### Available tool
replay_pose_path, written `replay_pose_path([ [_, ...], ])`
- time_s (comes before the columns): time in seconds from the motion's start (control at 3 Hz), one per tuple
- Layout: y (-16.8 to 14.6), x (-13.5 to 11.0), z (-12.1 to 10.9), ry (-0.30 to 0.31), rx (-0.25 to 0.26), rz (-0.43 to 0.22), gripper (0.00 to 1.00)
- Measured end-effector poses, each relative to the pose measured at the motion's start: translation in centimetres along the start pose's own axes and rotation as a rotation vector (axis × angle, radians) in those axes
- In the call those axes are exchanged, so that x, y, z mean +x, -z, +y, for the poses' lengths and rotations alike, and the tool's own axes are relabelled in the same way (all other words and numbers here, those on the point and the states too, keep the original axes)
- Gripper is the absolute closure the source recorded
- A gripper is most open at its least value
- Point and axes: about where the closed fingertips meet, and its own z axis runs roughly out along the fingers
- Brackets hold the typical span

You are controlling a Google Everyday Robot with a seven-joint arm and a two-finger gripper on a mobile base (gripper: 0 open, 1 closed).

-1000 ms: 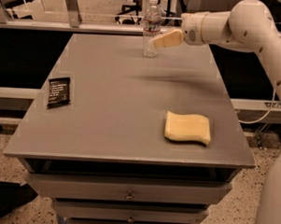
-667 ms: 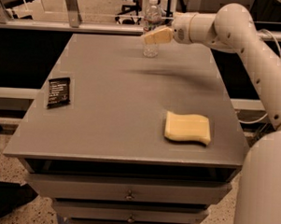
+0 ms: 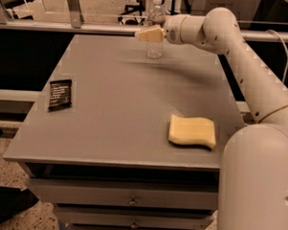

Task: Move water bottle near sponge

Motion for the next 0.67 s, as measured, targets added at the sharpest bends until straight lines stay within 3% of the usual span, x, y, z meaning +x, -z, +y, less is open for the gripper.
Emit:
replay_pose_path([
  [0.67,0.49,0.22,-0.5,-0.028,0.015,-0.014,0.64],
])
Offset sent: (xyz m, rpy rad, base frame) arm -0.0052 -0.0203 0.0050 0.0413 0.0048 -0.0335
